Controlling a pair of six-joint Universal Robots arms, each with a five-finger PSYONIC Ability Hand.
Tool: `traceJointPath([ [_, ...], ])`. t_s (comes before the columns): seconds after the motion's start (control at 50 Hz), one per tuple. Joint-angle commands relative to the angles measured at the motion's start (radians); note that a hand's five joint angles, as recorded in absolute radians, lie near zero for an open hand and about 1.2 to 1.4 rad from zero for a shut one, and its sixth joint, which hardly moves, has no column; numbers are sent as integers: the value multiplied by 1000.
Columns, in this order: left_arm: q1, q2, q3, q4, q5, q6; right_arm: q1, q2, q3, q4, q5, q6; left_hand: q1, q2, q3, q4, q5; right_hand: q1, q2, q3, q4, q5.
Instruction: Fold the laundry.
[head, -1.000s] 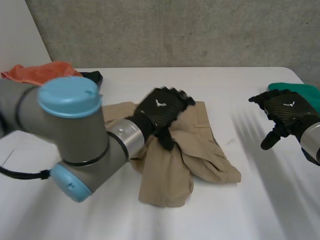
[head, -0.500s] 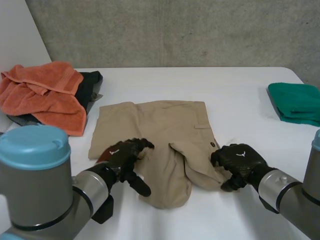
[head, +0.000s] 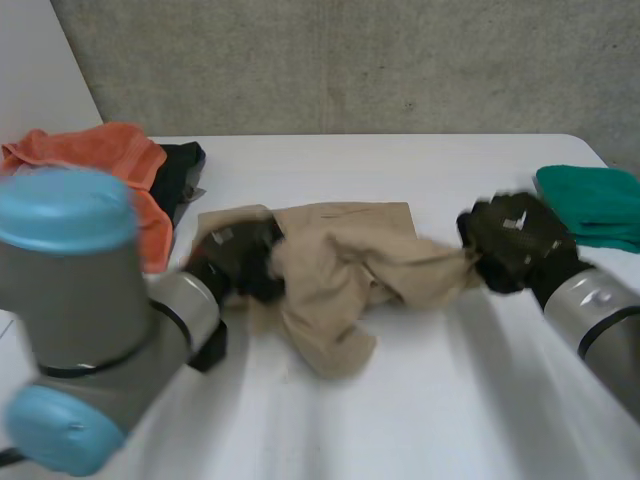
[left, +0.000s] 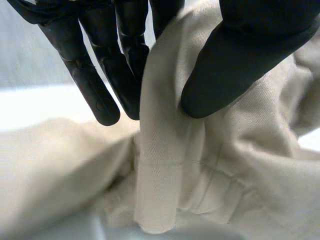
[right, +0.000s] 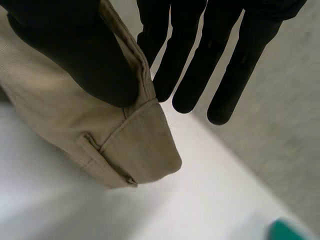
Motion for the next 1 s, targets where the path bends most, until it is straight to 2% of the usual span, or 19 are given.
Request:
traceJointPath([
  [0.02, 50, 272, 92, -75, -3, 228, 0, -147, -158, 110, 0, -41, 271, 204, 209, 201, 224, 287, 224, 210, 200, 214],
  [0.14, 48, 327, 144, -137, -6, 467, 3, -175, -329, 332, -1, -44, 271, 204, 209, 201, 224, 287, 224, 210, 200, 214],
  [0.22, 47, 321, 137, -153, -6, 569, 5, -164, -394, 403, -1, -48, 271, 204, 209, 201, 224, 287, 224, 210, 200, 214],
  [0.32, 45, 247, 114, -150, -5, 638, 2, -110, -422, 430, -1, -78, 271, 204, 209, 201, 224, 287, 224, 210, 200, 214],
  [0.42, 48, 106, 130, -145, -6, 672, 14, 52, -448, 464, 17, -130, 271, 204, 209, 201, 224, 287, 224, 210, 200, 214],
  [0.56, 53, -107, 256, -135, -3, 701, 17, 201, -484, 469, 68, -161, 271, 204, 209, 201, 224, 287, 224, 210, 200, 214],
  [0.64, 59, -191, 385, -57, -3, 710, 17, 281, -543, 398, 89, -145, 271, 204, 209, 201, 224, 287, 224, 210, 200, 214],
  [0.72, 93, -227, 543, 124, -2, 722, 45, 341, -665, 222, 141, -95, 271, 204, 209, 201, 224, 287, 224, 210, 200, 214],
  [0.74, 107, -225, 596, 222, 0, 727, 63, 344, -714, 131, 173, -60, 271, 204, 209, 201, 224, 287, 224, 210, 200, 214],
  [0.82, 116, -201, 660, 461, 27, 725, 82, 325, -768, -134, 221, 10, 271, 204, 209, 201, 224, 287, 224, 210, 200, 214],
  [0.86, 122, -181, 663, 531, 43, 722, 80, 309, -768, -223, 226, 31, 271, 204, 209, 201, 224, 287, 224, 210, 200, 214],
  [0.88, 122, -167, 658, 549, 47, 722, 82, 289, -765, -288, 226, 37, 271, 204, 209, 201, 224, 287, 224, 210, 200, 214],
  [0.92, 121, -127, 637, 544, 49, 721, 80, 270, -764, -304, 226, 37, 271, 204, 209, 201, 224, 287, 224, 210, 200, 214],
  [1.0, 114, -97, 549, 467, 52, 718, 80, 259, -758, -217, 220, 36, 271, 204, 209, 201, 224, 287, 224, 210, 200, 214],
])
